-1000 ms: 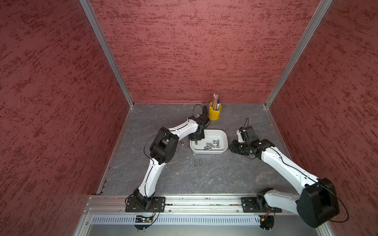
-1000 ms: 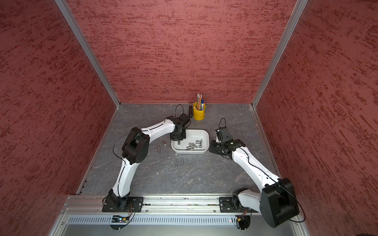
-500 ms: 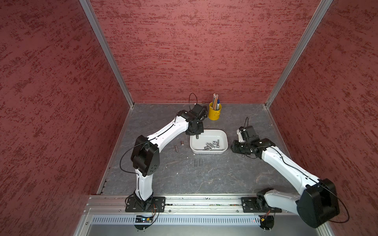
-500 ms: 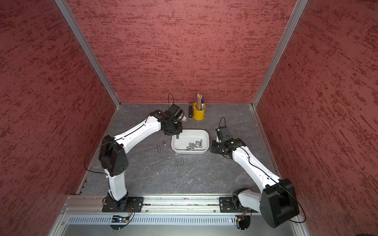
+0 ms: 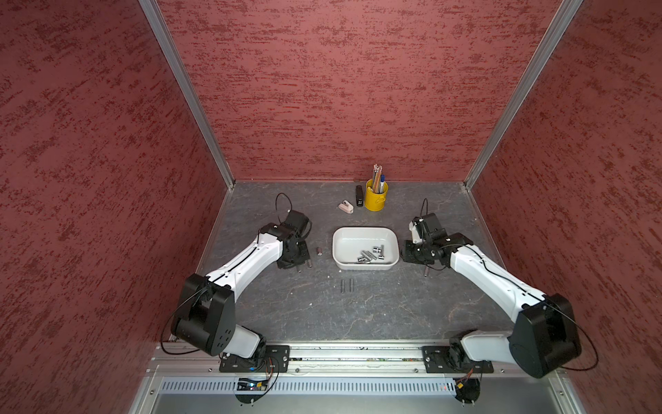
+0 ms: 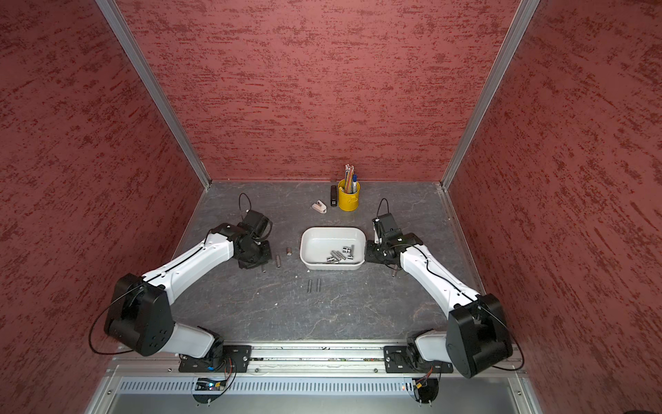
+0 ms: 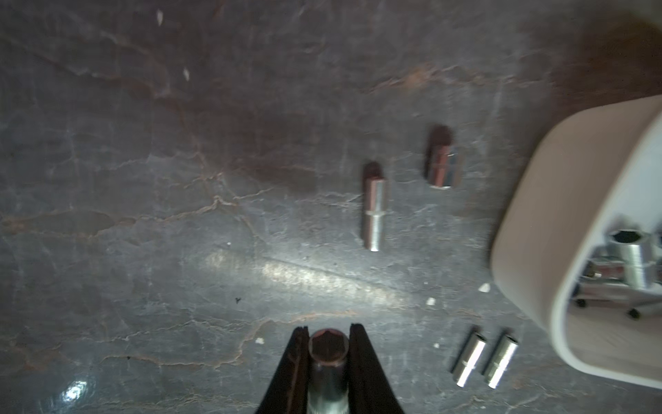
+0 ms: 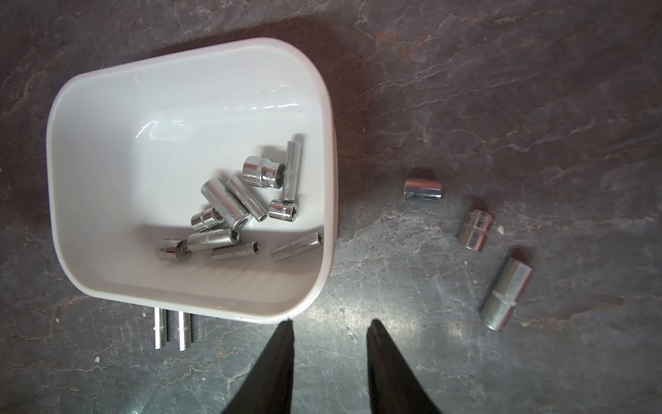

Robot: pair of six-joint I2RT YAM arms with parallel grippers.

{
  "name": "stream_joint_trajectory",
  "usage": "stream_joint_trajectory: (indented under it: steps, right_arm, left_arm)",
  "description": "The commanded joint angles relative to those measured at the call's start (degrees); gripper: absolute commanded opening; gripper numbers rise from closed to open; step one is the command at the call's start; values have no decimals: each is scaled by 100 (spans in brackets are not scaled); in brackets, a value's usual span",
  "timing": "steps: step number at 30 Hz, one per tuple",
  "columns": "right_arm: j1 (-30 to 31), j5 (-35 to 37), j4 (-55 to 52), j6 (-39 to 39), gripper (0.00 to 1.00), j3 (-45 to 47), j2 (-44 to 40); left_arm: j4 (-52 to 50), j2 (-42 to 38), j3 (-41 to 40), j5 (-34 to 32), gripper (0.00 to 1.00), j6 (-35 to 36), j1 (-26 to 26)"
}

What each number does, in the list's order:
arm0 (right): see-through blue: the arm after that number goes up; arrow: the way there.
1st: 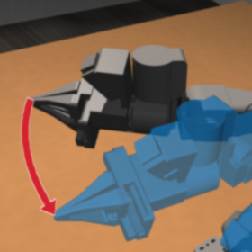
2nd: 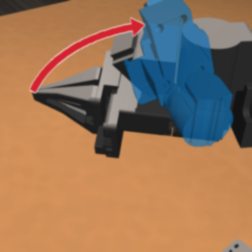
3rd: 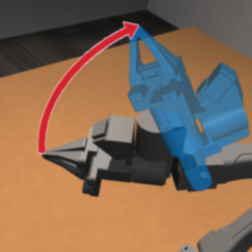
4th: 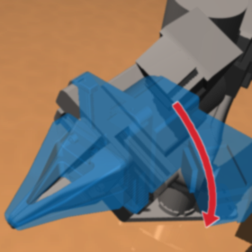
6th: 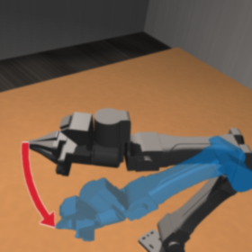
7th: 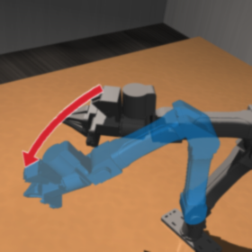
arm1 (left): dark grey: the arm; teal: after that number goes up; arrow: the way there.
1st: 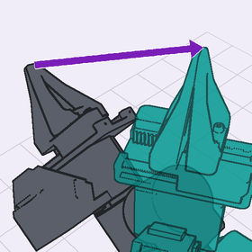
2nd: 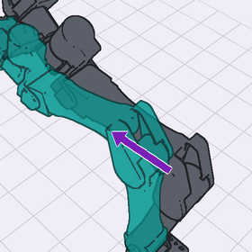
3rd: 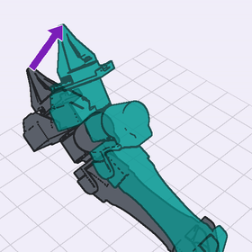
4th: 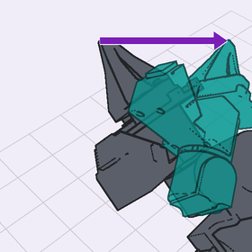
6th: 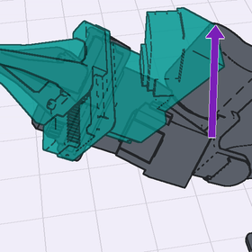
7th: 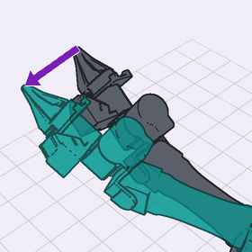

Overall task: Take out the socket from the storage box
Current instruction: Place the socket head at the center of the board.

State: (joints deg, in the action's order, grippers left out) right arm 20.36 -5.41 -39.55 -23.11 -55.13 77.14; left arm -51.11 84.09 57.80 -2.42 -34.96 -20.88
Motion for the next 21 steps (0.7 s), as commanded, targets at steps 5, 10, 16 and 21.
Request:
stream_joint_trajectory:
  steps: [5, 10, 16, 21]
  right_arm:
    - [-38, -142, 114, 25, 37, -166, 94]
    - [-37, -141, 123, 37, 37, -110, 114]
    - [-33, -119, 123, 53, 37, -96, 111]
    - [-34, -206, 132, 26, 37, -171, 158]
  left_arm:
    - [1103, 379, -445, 184, 8, 97, 313]
    - [1483, 733, -454, 200, 9, 91, 348]
    - [1644, 1076, -358, 231, 12, 49, 313]
    - [1630, 1188, -355, 147, 22, 31, 278]
